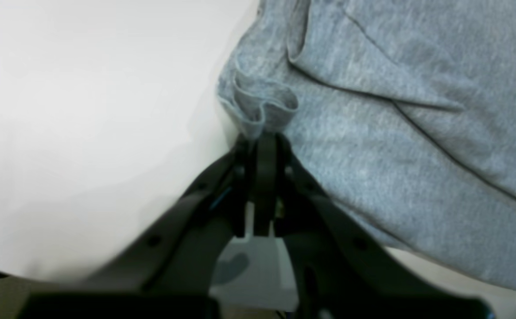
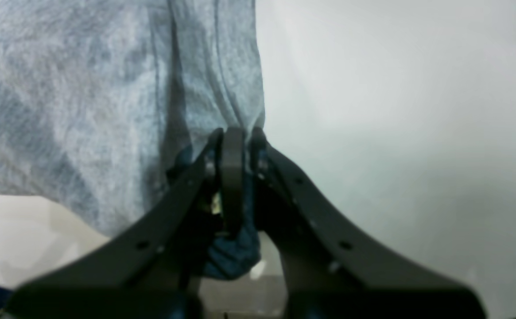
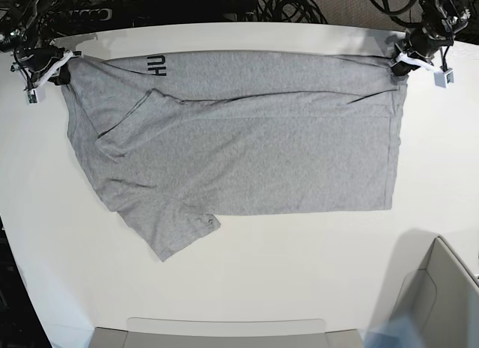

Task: Fold the T-shirt properly
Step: 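Drag the shirt toward the robot with both grippers, then release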

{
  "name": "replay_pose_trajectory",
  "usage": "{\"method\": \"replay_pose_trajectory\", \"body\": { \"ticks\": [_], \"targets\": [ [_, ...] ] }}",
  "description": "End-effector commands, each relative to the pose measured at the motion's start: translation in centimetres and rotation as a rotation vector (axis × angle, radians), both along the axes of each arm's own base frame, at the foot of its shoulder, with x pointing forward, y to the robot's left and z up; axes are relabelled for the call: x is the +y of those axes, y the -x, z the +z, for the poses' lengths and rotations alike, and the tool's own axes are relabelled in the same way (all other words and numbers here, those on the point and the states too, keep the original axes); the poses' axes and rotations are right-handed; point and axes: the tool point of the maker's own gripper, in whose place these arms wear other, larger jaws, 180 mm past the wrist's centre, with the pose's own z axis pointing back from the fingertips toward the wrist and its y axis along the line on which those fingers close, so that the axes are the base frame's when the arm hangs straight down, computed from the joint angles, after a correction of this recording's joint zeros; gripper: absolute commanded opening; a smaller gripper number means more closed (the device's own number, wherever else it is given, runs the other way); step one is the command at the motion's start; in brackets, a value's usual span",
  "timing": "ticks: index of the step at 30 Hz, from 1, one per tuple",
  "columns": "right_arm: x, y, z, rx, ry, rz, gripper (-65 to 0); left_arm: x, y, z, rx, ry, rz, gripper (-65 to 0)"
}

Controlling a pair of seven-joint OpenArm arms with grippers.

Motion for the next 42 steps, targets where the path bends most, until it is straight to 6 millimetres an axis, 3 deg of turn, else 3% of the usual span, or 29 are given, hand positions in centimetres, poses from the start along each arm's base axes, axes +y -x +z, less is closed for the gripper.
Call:
{"method": "replay_pose_trajectory", "body": {
  "ticks": [1,7,10,13,17,23,27,33,36,38,42],
  "targets": [
    [-1.0,2.2,-0.8,0.108,0.053,0.014,-65.0,0.9,1.6,-0.2,0.071,-0.036,-0.002,-65.0],
    [-0.4,2.5,-1.1,0.109,0.038,0.011,-65.0,0.8,2.1,-0.4,0.084,-0.035,-0.007,-65.0],
    [-0.2,1.8,-0.2,0.081,0.058,0.028,-65.0,1.0,2.1,-0.3,0.084,-0.039,-0.003,-55.0],
    [0.2,1.4,0.4,0.058,0.064,0.03,-57.7,1.5,2.0,0.5,0.078,-0.069,-0.02,-50.0],
    [0.4,0.7,1.5,0.026,0.088,0.047,-50.0,1.7,1.9,2.4,0.058,-0.128,-0.067,-51.1],
    [0.2,0.6,1.9,0.02,0.101,0.048,-49.9,1.5,1.7,3.6,0.04,-0.161,-0.097,-51.4],
    [-1.3,1.1,2.7,0.008,0.129,0.008,-49.9,1.5,1.4,4.1,0.027,-0.172,-0.105,-51.4],
    [-4.5,0.9,6.2,-0.058,0.224,-0.054,-49.9,3.8,0.2,8.1,-0.063,-0.28,-0.065,-51.4],
    [-5.1,0.4,7.2,-0.082,0.247,-0.058,-49.8,4.4,0.1,8.7,-0.072,-0.296,-0.052,-51.4],
    [-4.9,0.3,6.9,-0.071,0.242,-0.044,-49.7,4.3,-0.6,8.9,-0.092,-0.295,-0.051,-51.4],
    [-2.2,0.7,4.7,-0.007,0.204,0.044,-49.6,4.2,-1.0,8.9,-0.1,-0.293,-0.051,-51.4]
  ]
}}
